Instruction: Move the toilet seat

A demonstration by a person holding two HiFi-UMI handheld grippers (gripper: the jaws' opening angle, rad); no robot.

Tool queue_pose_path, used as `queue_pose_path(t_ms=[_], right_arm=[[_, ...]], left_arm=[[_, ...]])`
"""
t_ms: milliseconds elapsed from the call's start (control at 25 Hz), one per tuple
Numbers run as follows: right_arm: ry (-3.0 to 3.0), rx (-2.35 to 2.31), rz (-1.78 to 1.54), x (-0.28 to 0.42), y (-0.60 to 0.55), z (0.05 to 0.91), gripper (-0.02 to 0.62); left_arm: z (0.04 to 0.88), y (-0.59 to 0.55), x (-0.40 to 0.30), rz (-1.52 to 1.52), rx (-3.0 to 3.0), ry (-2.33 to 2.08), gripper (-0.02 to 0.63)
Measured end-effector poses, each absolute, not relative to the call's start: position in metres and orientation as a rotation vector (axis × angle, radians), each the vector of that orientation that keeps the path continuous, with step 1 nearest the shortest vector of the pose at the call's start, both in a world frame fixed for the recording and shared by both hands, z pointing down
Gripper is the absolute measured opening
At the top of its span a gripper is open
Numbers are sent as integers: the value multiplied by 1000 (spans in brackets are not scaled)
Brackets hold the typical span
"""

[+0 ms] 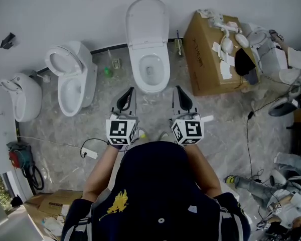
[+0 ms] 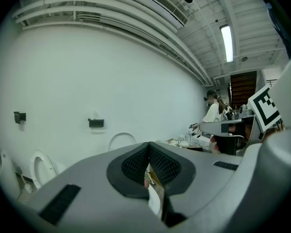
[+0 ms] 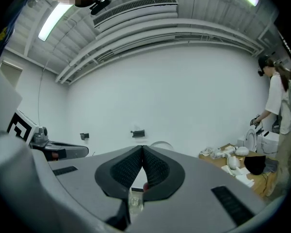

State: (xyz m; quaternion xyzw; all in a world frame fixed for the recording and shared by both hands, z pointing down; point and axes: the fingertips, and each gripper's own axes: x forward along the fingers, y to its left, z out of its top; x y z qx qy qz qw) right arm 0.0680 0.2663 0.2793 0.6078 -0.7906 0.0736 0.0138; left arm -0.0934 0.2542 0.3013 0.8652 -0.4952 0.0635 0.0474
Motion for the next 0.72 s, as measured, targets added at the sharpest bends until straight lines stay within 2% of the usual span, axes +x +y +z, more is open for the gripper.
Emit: queue_pose_path(t_ms=[720], right_arm=[[-2340,1972,165,52,270,288,26]], left_arm=[[318,242,-144,115,2627,-1516,17]])
